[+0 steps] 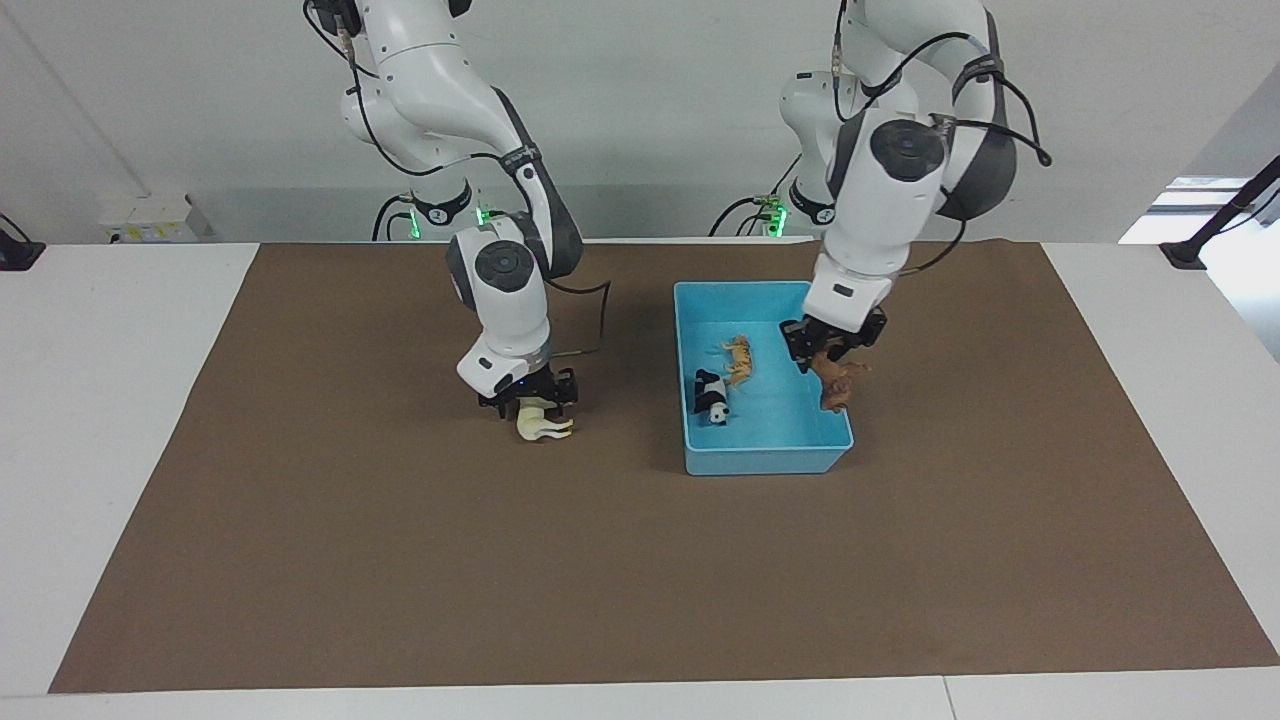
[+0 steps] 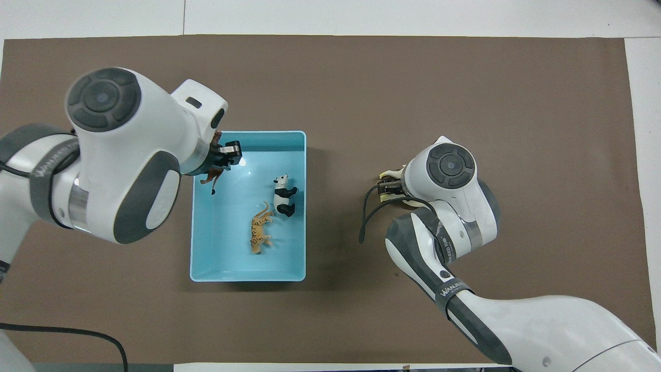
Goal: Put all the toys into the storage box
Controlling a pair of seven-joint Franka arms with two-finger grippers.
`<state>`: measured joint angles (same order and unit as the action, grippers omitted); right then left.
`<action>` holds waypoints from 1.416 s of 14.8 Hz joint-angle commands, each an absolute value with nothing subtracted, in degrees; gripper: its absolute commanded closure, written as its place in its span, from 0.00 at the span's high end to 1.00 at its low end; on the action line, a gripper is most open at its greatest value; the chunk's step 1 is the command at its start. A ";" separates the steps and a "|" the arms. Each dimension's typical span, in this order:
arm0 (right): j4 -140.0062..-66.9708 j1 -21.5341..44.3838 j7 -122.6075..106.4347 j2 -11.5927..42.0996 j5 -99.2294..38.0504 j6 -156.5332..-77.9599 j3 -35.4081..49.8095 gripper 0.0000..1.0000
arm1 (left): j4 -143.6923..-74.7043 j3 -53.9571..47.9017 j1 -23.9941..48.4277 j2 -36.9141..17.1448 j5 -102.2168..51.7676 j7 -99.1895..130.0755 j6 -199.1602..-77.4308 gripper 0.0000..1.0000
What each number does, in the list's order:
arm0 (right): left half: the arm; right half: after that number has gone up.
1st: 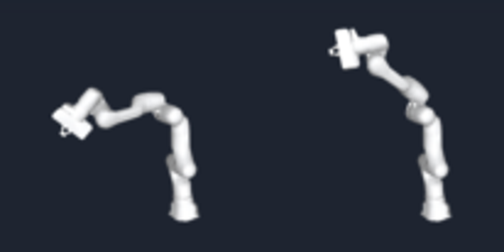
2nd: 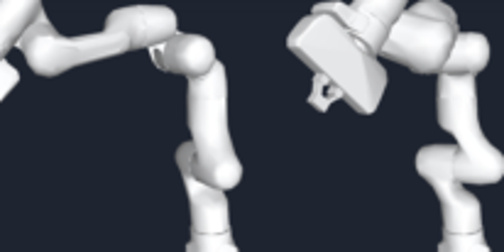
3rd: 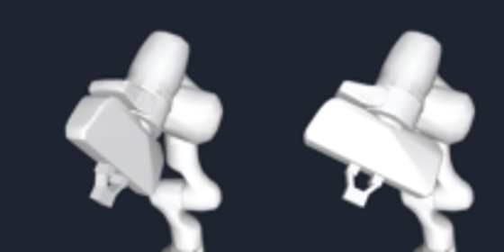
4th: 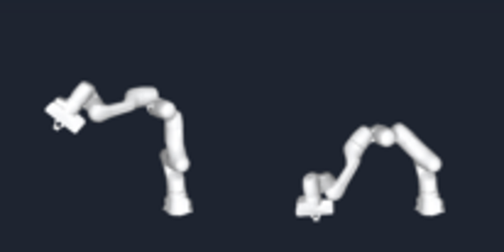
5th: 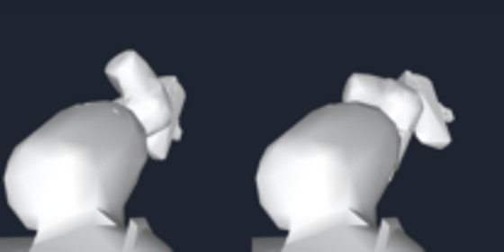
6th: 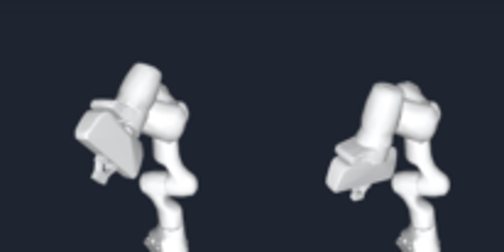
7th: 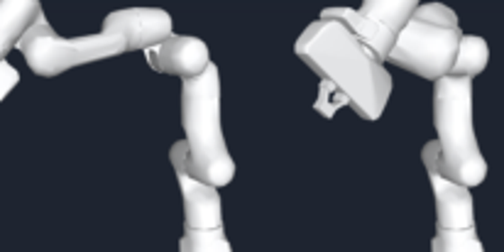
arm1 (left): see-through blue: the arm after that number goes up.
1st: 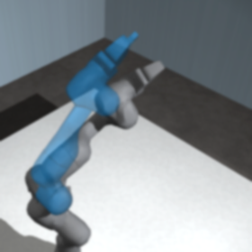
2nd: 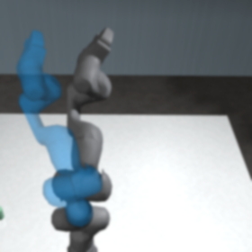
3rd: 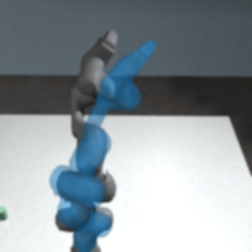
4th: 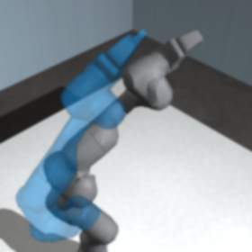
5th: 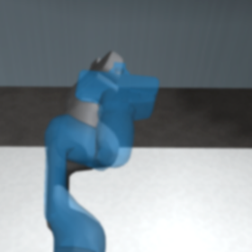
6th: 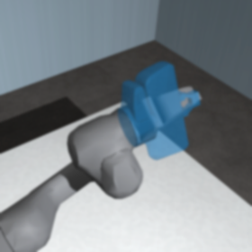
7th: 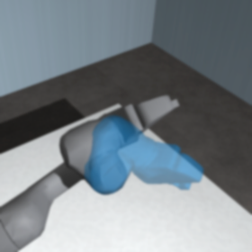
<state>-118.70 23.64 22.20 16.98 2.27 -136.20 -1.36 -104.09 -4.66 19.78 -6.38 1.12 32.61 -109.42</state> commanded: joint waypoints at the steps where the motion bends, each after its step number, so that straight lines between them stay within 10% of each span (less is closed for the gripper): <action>1: -120.67 22.59 20.57 15.21 3.43 -137.81 -0.70 0.76 | -108.90 -3.25 20.74 -2.99 0.70 33.92 -110.57 0.65; 2: -120.67 22.59 20.31 15.21 3.43 -137.64 -0.70 0.14 | -108.81 -3.16 20.74 -2.73 0.70 33.93 -109.96 1.00; 3: -120.67 22.50 20.39 15.29 3.43 -137.64 -0.70 0.00 | -108.81 -3.16 20.66 -1.33 0.70 33.93 -109.26 1.00; 9: -117.62 23.02 20.83 15.38 3.34 -133.44 -0.70 0.00 | -104.43 -2.72 14.87 6.06 0.97 25.53 -96.98 1.00; 14: -92.51 29.43 32.58 18.10 -0.68 -111.91 -0.09 0.00 | -102.13 -2.46 9.14 12.82 0.88 11.61 -85.26 1.00; 21: -92.89 42.53 40.25 22.15 -10.55 -133.49 -0.09 0.00 | -94.59 -1.94 5.01 5.74 0.53 3.96 -84.73 1.00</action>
<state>-90.52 41.12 40.21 20.66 -9.29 -128.27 0.14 -100.62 -1.25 6.98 11.57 1.11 6.76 -85.88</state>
